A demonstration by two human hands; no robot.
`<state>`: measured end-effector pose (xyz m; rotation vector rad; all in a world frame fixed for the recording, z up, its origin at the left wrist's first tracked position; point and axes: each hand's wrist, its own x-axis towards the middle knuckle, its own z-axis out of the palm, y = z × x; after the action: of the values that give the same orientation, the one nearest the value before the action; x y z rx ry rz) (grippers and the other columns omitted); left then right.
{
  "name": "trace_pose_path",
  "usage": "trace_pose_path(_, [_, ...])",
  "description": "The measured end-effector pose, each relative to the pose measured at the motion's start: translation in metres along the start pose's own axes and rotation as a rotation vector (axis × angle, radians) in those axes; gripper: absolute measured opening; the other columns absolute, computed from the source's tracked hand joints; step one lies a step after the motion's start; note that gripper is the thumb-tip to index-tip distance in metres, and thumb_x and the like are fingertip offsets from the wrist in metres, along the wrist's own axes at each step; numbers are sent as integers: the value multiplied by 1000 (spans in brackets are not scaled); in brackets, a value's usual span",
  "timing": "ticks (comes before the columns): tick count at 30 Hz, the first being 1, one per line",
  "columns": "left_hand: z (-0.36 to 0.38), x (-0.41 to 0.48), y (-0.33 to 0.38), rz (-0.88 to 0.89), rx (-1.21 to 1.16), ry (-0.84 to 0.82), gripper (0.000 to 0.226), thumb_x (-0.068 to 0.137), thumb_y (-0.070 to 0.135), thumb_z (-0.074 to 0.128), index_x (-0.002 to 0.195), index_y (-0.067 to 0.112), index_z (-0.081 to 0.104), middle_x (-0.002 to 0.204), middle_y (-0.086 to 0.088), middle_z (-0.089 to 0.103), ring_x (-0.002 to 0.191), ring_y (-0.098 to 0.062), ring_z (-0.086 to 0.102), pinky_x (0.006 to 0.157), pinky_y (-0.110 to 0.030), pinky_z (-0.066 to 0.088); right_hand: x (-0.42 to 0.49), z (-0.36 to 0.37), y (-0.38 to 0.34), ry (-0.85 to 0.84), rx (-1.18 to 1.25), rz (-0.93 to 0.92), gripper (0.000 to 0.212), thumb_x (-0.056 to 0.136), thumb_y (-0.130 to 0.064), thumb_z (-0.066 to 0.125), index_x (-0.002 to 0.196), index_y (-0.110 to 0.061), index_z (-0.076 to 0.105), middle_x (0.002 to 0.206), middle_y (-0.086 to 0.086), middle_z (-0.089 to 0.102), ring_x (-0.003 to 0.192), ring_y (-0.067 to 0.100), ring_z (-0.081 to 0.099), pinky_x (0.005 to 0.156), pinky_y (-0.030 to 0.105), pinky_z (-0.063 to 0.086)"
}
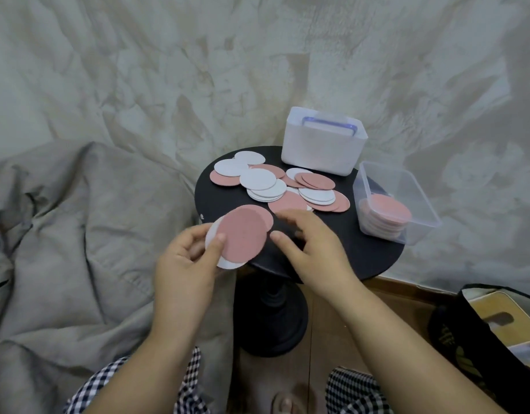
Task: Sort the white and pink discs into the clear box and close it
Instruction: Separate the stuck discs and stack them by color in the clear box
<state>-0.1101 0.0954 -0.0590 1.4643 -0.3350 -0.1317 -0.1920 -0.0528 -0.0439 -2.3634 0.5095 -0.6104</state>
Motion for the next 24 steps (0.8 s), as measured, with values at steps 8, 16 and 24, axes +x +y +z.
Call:
trace_pose_path(8, [-21, 14, -4, -7, -39, 170, 7, 88, 15, 60, 95, 18, 60, 69, 16, 71, 67, 2, 67, 55, -12, 51, 8, 7, 1, -360, -420, -244, 74, 85, -56, 52, 146, -24, 25, 155, -10, 15, 142, 6, 10, 115, 25, 6])
trace_pose_path(16, [-7, 4, -8, -20, -26, 76, 12, 88, 18, 60, 83, 29, 58, 75, 15, 72, 81, -12, 69, 74, -32, 54, -41, -19, 34, 76, -82, -305, 21, 81, -36, 63, 94, -22, 72, 97, -14, 68, 95, 0, 61, 84, 19, 47])
trace_pose_path(24, [27, -13, 4, 2, -83, -297, 9, 88, 12, 58, 93, 19, 59, 79, 4, 74, 73, -9, 68, 67, -22, 52, -38, -29, 18, 233, 474, 91, 20, 88, -17, 58, 91, -35, 66, 87, -19, 71, 82, -2, 64, 71, 16, 52])
